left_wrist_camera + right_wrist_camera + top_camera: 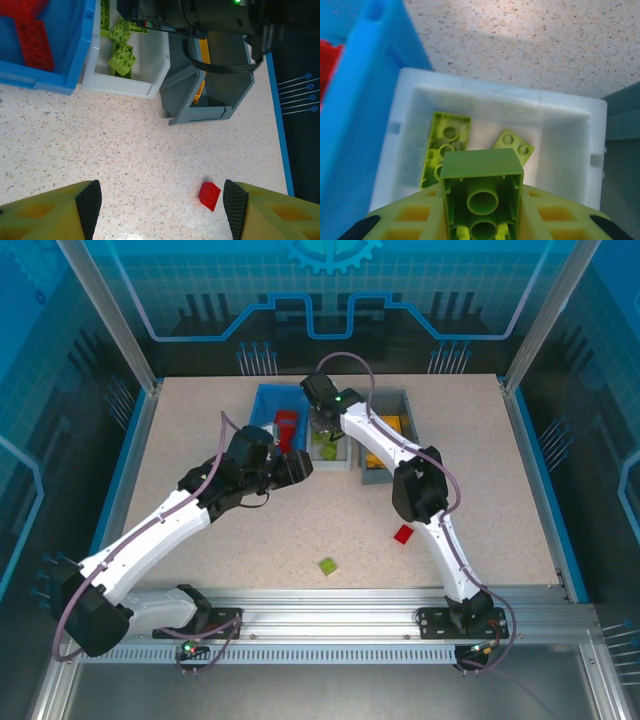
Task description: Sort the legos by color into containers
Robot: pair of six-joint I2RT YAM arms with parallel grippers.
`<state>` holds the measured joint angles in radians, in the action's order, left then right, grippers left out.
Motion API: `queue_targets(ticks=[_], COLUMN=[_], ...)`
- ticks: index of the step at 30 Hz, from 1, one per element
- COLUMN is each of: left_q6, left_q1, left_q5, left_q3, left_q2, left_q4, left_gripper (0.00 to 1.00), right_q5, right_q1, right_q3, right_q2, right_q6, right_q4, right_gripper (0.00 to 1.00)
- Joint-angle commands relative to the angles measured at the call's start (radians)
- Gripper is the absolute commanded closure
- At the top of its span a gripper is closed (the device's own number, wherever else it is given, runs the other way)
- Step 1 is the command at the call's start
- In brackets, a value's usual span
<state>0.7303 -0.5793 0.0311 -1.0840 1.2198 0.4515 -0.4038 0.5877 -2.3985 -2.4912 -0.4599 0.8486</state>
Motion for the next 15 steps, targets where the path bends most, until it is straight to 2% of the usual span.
queue_targets(ticks=[1, 4, 7, 12, 15], left_q6=[-0.017, -0.011, 0.002, 0.029, 0.019], left_q1=[0.009, 0.009, 0.010, 0.003, -0.040], left_q5=[-0.040, -0.049, -0.047, -0.064, -0.073], left_q3=[-0.057, -0.054, -0.036, 0.015, 0.027], left_q2=[0.019, 0.018, 0.005, -0.028, -0.023], left_q4=[-0.043, -0.042, -0.029, -0.023, -0.023], left_gripper=[0.31, 0.31, 0.31, 0.32, 0.32], right_q5=[0.035, 0.053, 0.058, 0.028, -0.014], right_q1=[-0.012, -0.006, 0.008, 0.031, 0.045], right_q3=[-0.103, -0.087, -0.074, -0.044, 0.094], right_q2=[-0.065, -0.051, -0.007, 0.108, 0.266], right_q6=[-0.024, -0.006, 0.008, -0.002, -0.024], right_q4=[0.119, 0.096, 0.075, 0.063, 0.010], right_gripper=[0.64, 0.50, 0.42, 0.44, 0.46])
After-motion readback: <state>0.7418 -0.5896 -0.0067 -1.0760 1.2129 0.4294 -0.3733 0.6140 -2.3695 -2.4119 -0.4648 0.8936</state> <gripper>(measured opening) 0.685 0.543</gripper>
